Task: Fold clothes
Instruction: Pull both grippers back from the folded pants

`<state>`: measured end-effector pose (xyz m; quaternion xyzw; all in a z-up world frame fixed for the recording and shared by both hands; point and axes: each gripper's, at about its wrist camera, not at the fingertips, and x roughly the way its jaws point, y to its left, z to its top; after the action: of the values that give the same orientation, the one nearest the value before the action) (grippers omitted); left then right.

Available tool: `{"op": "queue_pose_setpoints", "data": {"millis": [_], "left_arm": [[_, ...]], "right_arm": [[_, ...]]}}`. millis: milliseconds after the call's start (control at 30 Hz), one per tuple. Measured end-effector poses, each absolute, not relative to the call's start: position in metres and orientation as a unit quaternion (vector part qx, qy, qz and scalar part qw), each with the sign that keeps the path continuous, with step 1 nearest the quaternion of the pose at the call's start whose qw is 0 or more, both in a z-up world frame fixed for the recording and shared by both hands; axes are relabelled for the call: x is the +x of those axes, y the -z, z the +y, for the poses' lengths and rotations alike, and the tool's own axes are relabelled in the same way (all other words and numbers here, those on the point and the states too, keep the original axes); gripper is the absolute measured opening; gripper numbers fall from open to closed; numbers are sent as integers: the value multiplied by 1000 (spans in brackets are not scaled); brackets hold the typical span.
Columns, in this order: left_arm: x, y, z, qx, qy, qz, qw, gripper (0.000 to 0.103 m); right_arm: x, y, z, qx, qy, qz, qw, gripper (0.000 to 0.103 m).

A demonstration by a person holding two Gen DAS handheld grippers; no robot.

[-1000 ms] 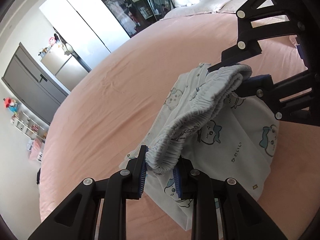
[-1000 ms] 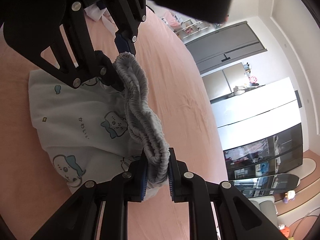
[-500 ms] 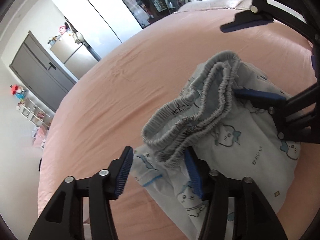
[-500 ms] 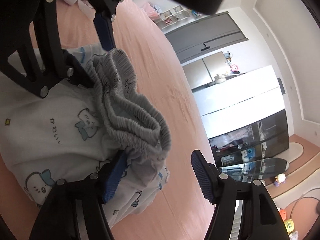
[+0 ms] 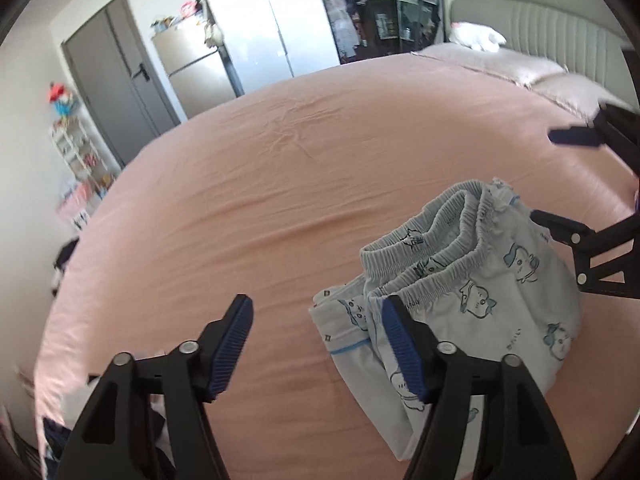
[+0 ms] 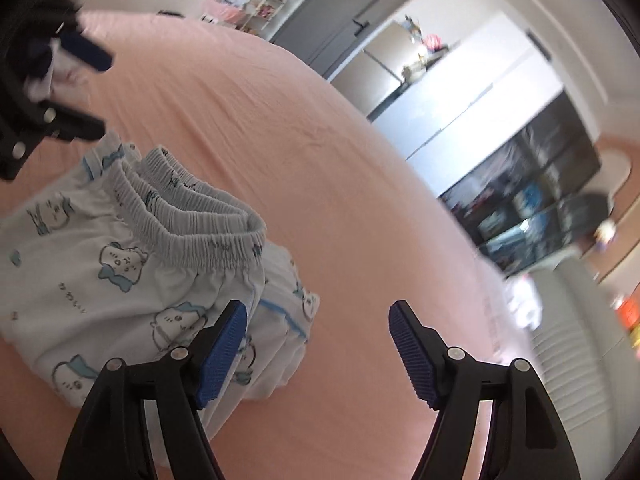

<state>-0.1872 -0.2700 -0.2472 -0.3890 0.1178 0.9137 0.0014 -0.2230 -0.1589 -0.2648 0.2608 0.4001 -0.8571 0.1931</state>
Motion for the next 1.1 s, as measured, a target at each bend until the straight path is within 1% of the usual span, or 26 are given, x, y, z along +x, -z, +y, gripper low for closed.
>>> {"op": "queue_pose_setpoints", "data": {"millis": [67, 133, 167, 233, 367, 433, 533, 633, 700, 867, 1000, 1100], "left_arm": [[-188, 243, -276, -395, -914, 92, 0, 69], [-187, 236, -278, -395, -916, 73, 1, 69], [-184, 232, -277, -395, -916, 71, 1, 70], [-178, 225, -273, -393, -917, 69, 0, 79], [-181, 217, -273, -391, -916, 93, -2, 80], [-176, 215, -270, -395, -914, 94, 6, 80], [-169, 213, -264, -401, -911, 94, 19, 80], [-161, 214, -259, -408, -908, 87, 27, 81], [-155, 216, -256, -416, -906, 68, 35, 81], [-149, 226, -261, -439, -897, -20, 56, 83], [-148, 248, -263, -462, -886, -32, 34, 83], [-145, 261, -265, -476, -877, -53, 48, 83]], "right_arm": [[-226, 259, -147, 280, 862, 376, 194, 74], [-221, 256, -138, 282, 862, 378, 186, 74], [-217, 254, -135, 279, 862, 381, 183, 74], [-209, 248, -129, 273, 861, 388, 181, 74], [-193, 235, -123, 272, 864, 381, 185, 74], [-189, 227, -119, 282, 871, 350, 200, 76], [-182, 218, -111, 302, 876, 301, 227, 81], [-173, 217, -106, 325, 872, 261, 257, 82], [-164, 218, -104, 339, 866, 243, 276, 82], [-152, 221, -99, 367, 859, 189, 304, 83], [-161, 229, -87, 417, 842, 97, 329, 83], [-174, 238, -73, 464, 817, 18, 342, 83]]}}
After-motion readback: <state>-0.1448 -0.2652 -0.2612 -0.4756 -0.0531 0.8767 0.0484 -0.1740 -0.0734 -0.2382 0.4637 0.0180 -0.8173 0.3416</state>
